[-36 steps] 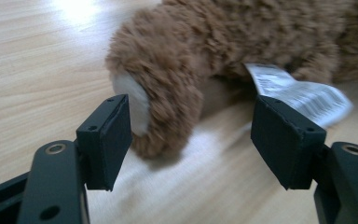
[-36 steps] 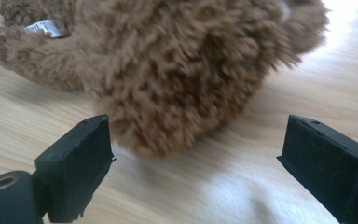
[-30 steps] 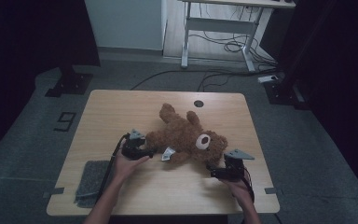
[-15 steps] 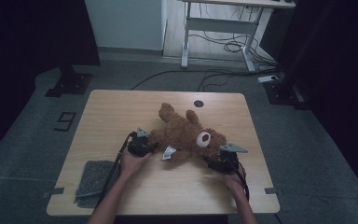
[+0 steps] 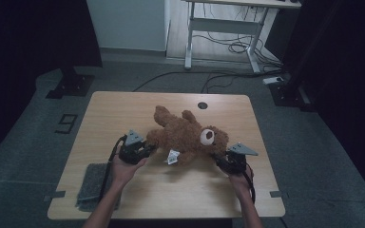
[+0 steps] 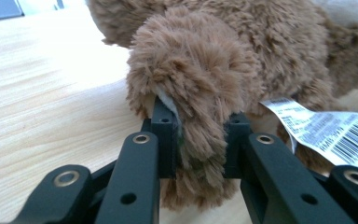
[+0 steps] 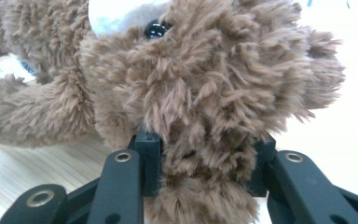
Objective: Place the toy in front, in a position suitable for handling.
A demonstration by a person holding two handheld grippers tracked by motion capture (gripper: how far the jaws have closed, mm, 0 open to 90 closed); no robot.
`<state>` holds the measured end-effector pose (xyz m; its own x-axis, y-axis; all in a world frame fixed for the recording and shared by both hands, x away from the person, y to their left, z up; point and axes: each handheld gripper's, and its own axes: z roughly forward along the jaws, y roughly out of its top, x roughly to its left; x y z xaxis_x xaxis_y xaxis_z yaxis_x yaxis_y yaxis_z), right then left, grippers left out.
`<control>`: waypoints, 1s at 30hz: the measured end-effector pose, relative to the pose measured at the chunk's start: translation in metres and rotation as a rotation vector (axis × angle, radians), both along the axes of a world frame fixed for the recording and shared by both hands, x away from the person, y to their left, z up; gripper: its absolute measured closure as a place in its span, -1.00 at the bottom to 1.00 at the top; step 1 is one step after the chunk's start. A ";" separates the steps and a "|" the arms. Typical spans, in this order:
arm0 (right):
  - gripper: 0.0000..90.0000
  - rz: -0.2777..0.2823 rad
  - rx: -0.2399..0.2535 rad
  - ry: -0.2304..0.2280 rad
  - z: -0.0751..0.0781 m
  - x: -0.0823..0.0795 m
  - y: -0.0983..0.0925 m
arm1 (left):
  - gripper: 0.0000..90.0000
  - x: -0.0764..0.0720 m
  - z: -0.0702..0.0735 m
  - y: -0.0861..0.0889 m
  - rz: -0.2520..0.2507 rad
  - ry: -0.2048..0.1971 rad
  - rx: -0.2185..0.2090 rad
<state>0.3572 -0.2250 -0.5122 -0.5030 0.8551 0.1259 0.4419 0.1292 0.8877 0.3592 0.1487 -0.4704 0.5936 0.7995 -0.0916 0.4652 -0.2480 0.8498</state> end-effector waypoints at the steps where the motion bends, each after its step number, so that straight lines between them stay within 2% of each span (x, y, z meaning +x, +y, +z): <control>1: 0.34 0.009 0.003 -0.008 0.002 0.000 0.000 | 0.62 -0.007 0.002 0.002 -0.002 -0.008 -0.008; 5: 0.32 0.067 0.006 -0.021 0.007 0.001 -0.004 | 0.62 -0.030 -0.002 0.006 -0.008 -0.009 -0.031; 8: 0.29 0.093 -0.005 -0.001 0.003 0.004 -0.005 | 0.61 -0.040 -0.014 0.005 -0.007 0.008 -0.013; 10: 0.28 0.101 -0.026 0.017 -0.002 0.005 -0.006 | 0.61 -0.041 -0.024 0.002 -0.010 0.034 -0.001; 13: 0.28 0.104 -0.037 0.042 -0.011 0.005 -0.008 | 0.61 -0.044 -0.034 0.001 -0.016 0.050 -0.024; 15: 0.26 0.110 -0.016 0.055 -0.015 0.003 -0.011 | 0.61 -0.046 -0.033 0.000 -0.020 0.055 -0.004; 17: 0.25 0.112 -0.014 0.057 -0.016 0.001 -0.012 | 0.60 -0.048 -0.033 0.000 -0.019 0.055 -0.003; 18: 0.18 0.110 -0.019 0.052 -0.017 -0.002 -0.012 | 0.59 -0.050 -0.036 -0.002 -0.017 0.051 0.011; 22: -0.04 0.083 -0.003 0.052 -0.020 -0.002 -0.014 | 0.58 -0.052 -0.041 -0.003 -0.020 0.058 0.021; 25: -0.10 0.060 0.009 0.049 -0.021 -0.004 -0.015 | 0.53 -0.053 -0.044 -0.004 -0.014 0.061 0.023; 27: -0.10 0.058 0.007 0.051 -0.020 -0.006 -0.014 | 0.48 -0.051 -0.045 -0.003 -0.009 0.064 0.034; 30: -0.01 0.063 0.008 0.050 -0.020 -0.007 -0.014 | 0.36 -0.050 -0.046 -0.002 -0.008 0.071 0.047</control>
